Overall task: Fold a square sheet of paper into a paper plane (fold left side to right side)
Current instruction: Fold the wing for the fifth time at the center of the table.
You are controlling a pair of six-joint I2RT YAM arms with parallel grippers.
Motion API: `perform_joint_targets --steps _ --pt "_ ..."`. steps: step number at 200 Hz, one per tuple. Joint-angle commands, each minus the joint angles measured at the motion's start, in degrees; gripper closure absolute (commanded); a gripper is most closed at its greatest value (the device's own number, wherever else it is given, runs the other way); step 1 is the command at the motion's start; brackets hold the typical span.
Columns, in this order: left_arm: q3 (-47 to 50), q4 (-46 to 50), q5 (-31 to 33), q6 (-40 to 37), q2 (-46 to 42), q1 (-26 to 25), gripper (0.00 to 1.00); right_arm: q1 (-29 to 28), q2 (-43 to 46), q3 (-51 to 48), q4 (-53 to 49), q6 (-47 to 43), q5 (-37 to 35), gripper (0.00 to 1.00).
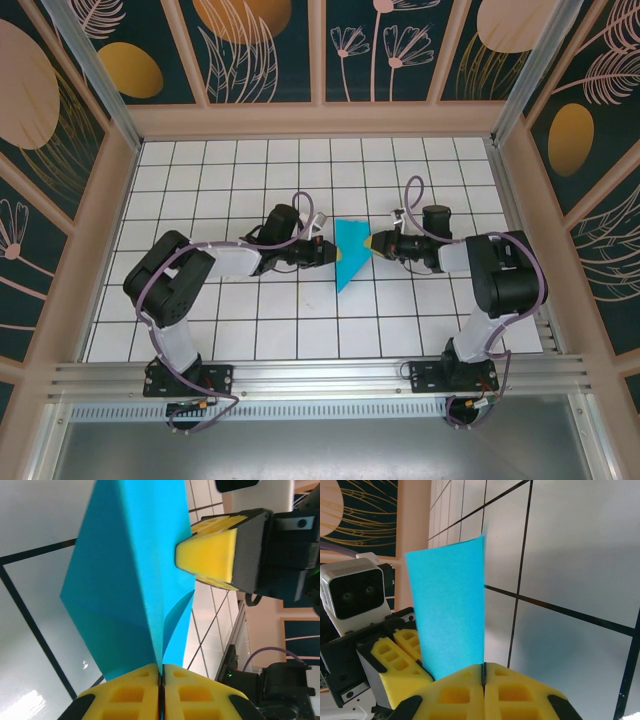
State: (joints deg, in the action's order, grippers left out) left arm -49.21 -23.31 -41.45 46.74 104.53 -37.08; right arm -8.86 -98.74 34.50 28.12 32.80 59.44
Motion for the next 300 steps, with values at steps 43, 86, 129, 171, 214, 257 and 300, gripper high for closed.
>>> perform_joint_targets --steps 43,86,129,171,214,257,300 --pt "-0.3 13.7 10.8 -9.0 -2.3 1.2 0.60 -1.5 0.1 4.1 -13.2 -5.9 -5.2 1.00" --pt "-0.6 23.6 20.2 -15.0 -12.1 2.5 0.52 -1.6 2.0 4.6 -16.2 -4.0 -6.4 1.00" --pt "-4.5 28.8 25.4 -19.2 -14.8 -6.5 0.50 -1.9 5.4 5.8 -21.6 -1.0 -9.8 1.00" --pt "-9.4 30.0 29.4 -17.3 -8.6 -13.1 0.47 -2.8 7.9 8.5 -27.8 0.1 -11.9 1.00" --pt "-15.2 32.1 32.2 -16.6 -1.9 -15.8 0.45 -3.7 7.6 9.6 -29.8 1.4 -13.4 1.00" --pt "-19.3 35.8 36.2 -17.1 2.8 -17.3 0.42 -3.9 7.5 9.6 -29.7 2.9 -14.0 1.00" --pt "-22.1 37.8 38.6 -17.1 6.1 -18.8 0.42 -4.0 7.6 9.7 -30.2 4.3 -14.5 1.00"
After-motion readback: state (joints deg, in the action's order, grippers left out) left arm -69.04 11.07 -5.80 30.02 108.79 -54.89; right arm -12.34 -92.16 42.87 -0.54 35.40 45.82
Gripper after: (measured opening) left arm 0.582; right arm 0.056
